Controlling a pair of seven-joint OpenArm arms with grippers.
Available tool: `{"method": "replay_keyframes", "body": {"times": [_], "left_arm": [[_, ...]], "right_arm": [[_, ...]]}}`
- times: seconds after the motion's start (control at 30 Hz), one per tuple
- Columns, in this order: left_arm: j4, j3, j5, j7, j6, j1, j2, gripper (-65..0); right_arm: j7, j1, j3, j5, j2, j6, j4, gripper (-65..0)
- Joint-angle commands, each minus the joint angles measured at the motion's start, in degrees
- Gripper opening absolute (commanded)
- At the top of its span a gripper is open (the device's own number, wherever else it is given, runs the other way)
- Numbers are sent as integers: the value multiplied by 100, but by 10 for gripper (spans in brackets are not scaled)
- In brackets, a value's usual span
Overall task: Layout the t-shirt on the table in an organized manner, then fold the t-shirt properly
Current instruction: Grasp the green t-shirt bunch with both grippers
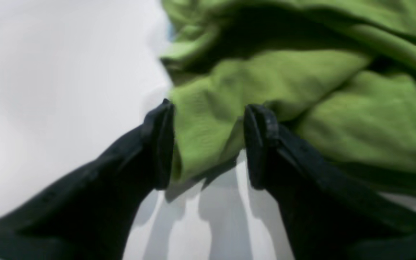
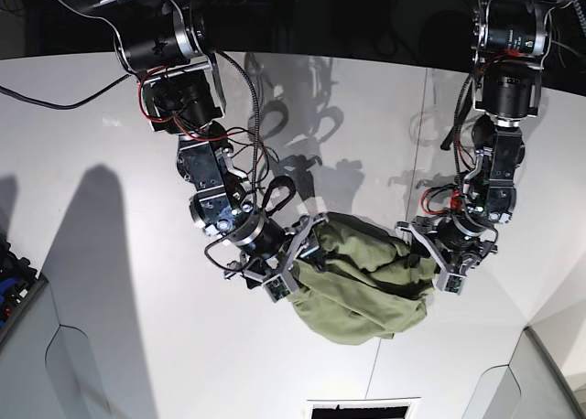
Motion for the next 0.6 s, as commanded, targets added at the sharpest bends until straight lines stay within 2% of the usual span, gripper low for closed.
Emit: {"method": "replay_keyframes", "body": {"times": [0.0, 0.13, 0.17, 0.23, 0.3, 0.37, 0.43, 0.57], "left_arm": [[35, -26, -28, -118, -35, -153, -63, -319], [-4, -26, -28, -214, -42, -155, 24, -320], [-4, -26, -26, -219, -42, -157, 28, -322], [-4, -26, -28, -238, -39, -157, 26, -345], [-4, -28, -26, -234, -39, -153, 20, -444], [-4, -28, -26, -232, -42, -151, 9, -562], [2, -28, -22, -234, -39, -157, -11, -649], [153, -28, -26, -229, -35, -153, -140, -650]], "right_arm": [[188, 170, -66, 7, -61, -24, 15, -290], [188, 170, -118, -17, -125, -273, -155, -307], [188, 170, -118, -20, -125, -278, -160, -349], [199, 179, -116, -33, -125, -299, -160, -480], [225, 195, -116, -33, -125, -299, -157, -592], [332, 199, -116, -55, -125, -295, -157, -650], [378, 201, -116, -286, -125, -295, -149, -650], [391, 184, -116, -623, -107, -293, 61, -650]]}}
